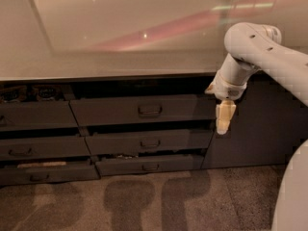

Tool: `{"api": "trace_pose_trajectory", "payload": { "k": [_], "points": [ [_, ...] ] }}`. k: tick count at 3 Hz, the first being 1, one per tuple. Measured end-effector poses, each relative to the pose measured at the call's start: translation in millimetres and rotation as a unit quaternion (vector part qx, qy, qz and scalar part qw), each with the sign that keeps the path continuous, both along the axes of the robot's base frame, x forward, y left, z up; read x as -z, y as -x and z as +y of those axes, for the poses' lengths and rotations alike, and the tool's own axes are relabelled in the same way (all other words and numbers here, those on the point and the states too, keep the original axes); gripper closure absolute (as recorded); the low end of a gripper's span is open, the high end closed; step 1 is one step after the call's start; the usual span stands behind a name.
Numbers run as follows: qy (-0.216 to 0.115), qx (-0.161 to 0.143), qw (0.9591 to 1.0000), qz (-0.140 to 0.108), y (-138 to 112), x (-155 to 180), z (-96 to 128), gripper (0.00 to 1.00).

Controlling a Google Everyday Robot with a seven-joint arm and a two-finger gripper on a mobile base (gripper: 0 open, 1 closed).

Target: Open top drawer

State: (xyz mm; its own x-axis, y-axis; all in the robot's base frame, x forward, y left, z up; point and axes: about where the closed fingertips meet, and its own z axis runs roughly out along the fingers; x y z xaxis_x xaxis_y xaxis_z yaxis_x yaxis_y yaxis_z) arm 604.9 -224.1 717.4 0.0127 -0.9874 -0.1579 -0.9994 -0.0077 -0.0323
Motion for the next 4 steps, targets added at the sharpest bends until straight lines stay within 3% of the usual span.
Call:
{"api": "trace_pose_trajectory", "payload": {
  "k": [1,2,3,4],
  "points": [
    [0.003,-0.012,0.9999,0.005,-1,3,11,0.0],
    [0.025,-0.049,0.9985,0.008,4,6,48,0.0],
    [0.025,-0.049,0.9985,0.008,4,6,48,0.0],
    [0.032,-0.06,0.9976,-0.015,7,10,44,0.0]
  ]
}}
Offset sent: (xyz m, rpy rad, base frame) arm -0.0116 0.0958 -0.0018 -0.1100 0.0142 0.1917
